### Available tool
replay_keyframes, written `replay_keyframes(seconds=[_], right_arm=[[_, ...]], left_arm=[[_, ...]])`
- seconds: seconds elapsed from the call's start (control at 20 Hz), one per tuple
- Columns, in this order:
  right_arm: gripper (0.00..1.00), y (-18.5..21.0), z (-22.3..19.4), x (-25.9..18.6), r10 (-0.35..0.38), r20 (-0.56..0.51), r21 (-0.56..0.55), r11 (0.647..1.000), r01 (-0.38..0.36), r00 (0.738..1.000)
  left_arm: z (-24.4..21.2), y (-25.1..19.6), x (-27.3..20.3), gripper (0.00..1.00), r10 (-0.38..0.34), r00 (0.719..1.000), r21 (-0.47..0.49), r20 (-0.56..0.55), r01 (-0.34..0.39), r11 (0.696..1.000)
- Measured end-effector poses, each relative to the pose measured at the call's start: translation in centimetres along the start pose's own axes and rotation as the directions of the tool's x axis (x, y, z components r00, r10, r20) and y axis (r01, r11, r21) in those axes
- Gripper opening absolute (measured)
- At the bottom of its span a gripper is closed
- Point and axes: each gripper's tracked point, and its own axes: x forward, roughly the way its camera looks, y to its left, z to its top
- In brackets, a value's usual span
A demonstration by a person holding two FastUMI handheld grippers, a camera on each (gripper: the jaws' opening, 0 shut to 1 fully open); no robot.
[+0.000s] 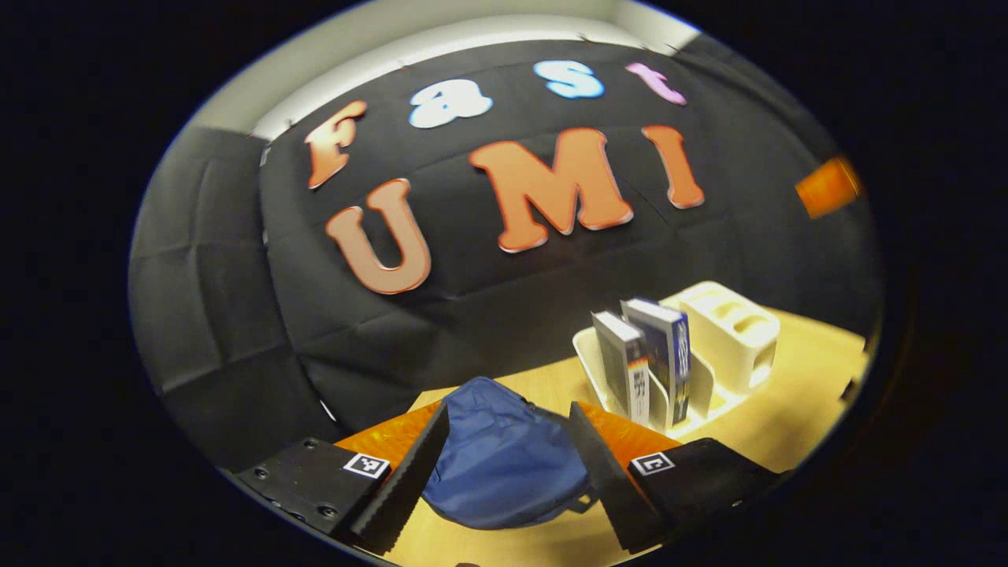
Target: Open the schoolbag, grab two books from the bookshelf and put them into the schoolbag.
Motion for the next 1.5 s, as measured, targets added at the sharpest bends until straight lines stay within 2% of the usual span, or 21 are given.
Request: replay_keyframes(seconds=[0.15, 0.25, 0.3, 0.45, 0.6, 0.65, 0.95, 1.0, 1.05, 1.2, 1.25, 1.3, 1.35, 1.4, 1.5], right_arm=[[0.97, -1.6, -0.8, 0.0, -0.047, -0.025, 0.017, 0.999, 0.047, 0.999], [0.97, -2.7, -1.3, 0.1, -0.078, -0.043, 0.022, 0.997, 0.079, 0.996], [0.97, -3.3, -1.5, 0.0, -0.097, -0.049, 0.023, 0.995, 0.098, 0.994], [0.97, -4.7, -2.1, 0.1, -0.142, -0.069, 0.032, 0.989, 0.145, 0.987], [0.97, -5.5, -3.0, 0.6, -0.167, -0.099, 0.056, 0.983, 0.173, 0.981], [0.97, -5.6, -3.2, 0.9, -0.171, -0.107, 0.062, 0.982, 0.178, 0.979], [0.97, -4.7, -4.3, 2.0, -0.157, -0.147, 0.07, 0.983, 0.169, 0.977], [0.97, -4.5, -4.5, 2.2, -0.153, -0.15, 0.067, 0.984, 0.164, 0.977], [0.97, -4.2, -4.5, 2.4, -0.147, -0.153, 0.064, 0.985, 0.159, 0.977], [0.97, -3.6, -4.4, 2.6, -0.129, -0.153, 0.056, 0.989, 0.139, 0.98], [0.97, -3.3, -4.2, 2.8, -0.125, -0.149, 0.055, 0.989, 0.135, 0.981], [0.97, -3.3, -4.0, 2.8, -0.122, -0.145, 0.054, 0.99, 0.131, 0.982], [0.97, -3.2, -3.9, 2.8, -0.12, -0.142, 0.053, 0.99, 0.128, 0.983], [0.97, -3.2, -3.9, 2.7, -0.118, -0.141, 0.052, 0.991, 0.127, 0.983], [0.97, -3.2, -3.7, 2.7, -0.11, -0.136, 0.058, 0.991, 0.119, 0.985]], left_arm=[[-5.7, -6.0, 2.6, 0.95, -0.108, 0.991, 0.161, -0.075, 0.118, 0.98], [-9.1, -9.8, 3.7, 0.95, -0.199, 0.97, 0.201, -0.142, 0.225, 0.953], [-10.2, -10.8, 4.4, 0.95, -0.218, 0.963, 0.23, -0.158, 0.251, 0.94], [-13.7, -11.2, 6.7, 0.95, -0.22, 0.948, 0.312, -0.229, 0.286, 0.906], [-18.3, -10.4, 7.2, 0.95, -0.191, 0.91, 0.343, -0.367, 0.323, 0.882], [-18.8, -10.2, 7.6, 0.96, -0.182, 0.908, 0.357, -0.378, 0.324, 0.876], [-19.9, -8.1, 9.1, 0.97, -0.149, 0.892, 0.349, -0.427, 0.315, 0.883], [-20.0, -8.1, 9.1, 0.89, -0.154, 0.888, 0.335, -0.432, 0.317, 0.888], [-20.1, -7.9, 9.1, 0.97, -0.151, 0.887, 0.323, -0.437, 0.312, 0.893], [-19.9, -6.9, 9.3, 0.41, -0.107, 0.892, 0.358, -0.439, 0.283, 0.89], [-19.9, -6.6, 9.4, 0.38, -0.087, 0.892, 0.372, -0.443, 0.271, 0.888], [-19.8, -6.8, 9.5, 0.11, -0.089, 0.888, 0.371, -0.452, 0.278, 0.886], [-19.6, -6.8, 9.4, 0.17, -0.094, 0.886, 0.369, -0.454, 0.283, 0.885], [-19.5, -6.8, 9.6, 0.07, -0.101, 0.883, 0.362, -0.458, 0.289, 0.886], [-19.5, -6.5, 9.4, 0.05, -0.121, 0.866, 0.331, -0.485, 0.31, 0.891]])
